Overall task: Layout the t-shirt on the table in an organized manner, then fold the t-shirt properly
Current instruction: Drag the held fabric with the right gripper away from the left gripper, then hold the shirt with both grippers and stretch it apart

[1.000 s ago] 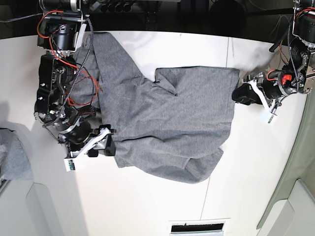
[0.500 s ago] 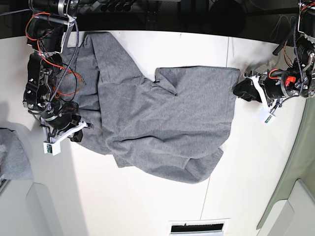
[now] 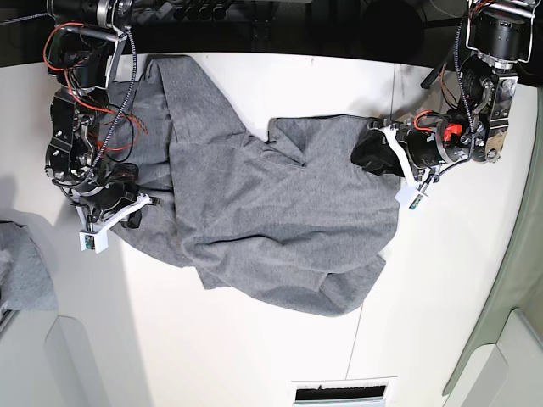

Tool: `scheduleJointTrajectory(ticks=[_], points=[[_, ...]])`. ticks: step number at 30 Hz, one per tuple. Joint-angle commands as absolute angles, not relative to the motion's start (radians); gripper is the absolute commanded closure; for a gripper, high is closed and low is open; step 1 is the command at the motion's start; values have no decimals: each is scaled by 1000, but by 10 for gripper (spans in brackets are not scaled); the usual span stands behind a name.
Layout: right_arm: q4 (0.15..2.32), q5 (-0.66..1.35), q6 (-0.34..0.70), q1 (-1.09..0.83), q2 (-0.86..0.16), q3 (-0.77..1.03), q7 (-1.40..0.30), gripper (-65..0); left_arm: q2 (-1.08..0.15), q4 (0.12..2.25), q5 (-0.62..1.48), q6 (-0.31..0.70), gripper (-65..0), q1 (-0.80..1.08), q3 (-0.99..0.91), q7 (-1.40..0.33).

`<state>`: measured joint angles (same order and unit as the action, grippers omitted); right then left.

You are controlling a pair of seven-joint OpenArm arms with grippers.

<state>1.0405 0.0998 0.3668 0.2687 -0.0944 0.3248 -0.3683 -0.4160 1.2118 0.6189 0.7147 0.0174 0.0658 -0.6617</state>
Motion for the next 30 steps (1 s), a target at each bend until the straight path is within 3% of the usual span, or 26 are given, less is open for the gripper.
scheduleJointTrajectory(ticks=[1, 10, 17, 23, 30], points=[[1052, 108, 371, 290, -119, 325, -360, 0, -450, 1193, 571, 698, -240, 26, 61, -712], [1052, 113, 370, 285, -245, 325, -397, 0, -601, 1124, 580, 698, -240, 110, 62, -706], [1052, 204, 375, 286, -287, 325, -427, 0, -651, 1125, 645, 698, -240, 176, 61, -704], [1106, 342, 449, 286, -262, 325, -446, 0, -651, 1125, 685, 698, -240, 178, 61, -704], [1096, 277, 450, 290, -162, 325, -435, 0, -651, 1126, 685, 698, -240, 177, 61, -703]])
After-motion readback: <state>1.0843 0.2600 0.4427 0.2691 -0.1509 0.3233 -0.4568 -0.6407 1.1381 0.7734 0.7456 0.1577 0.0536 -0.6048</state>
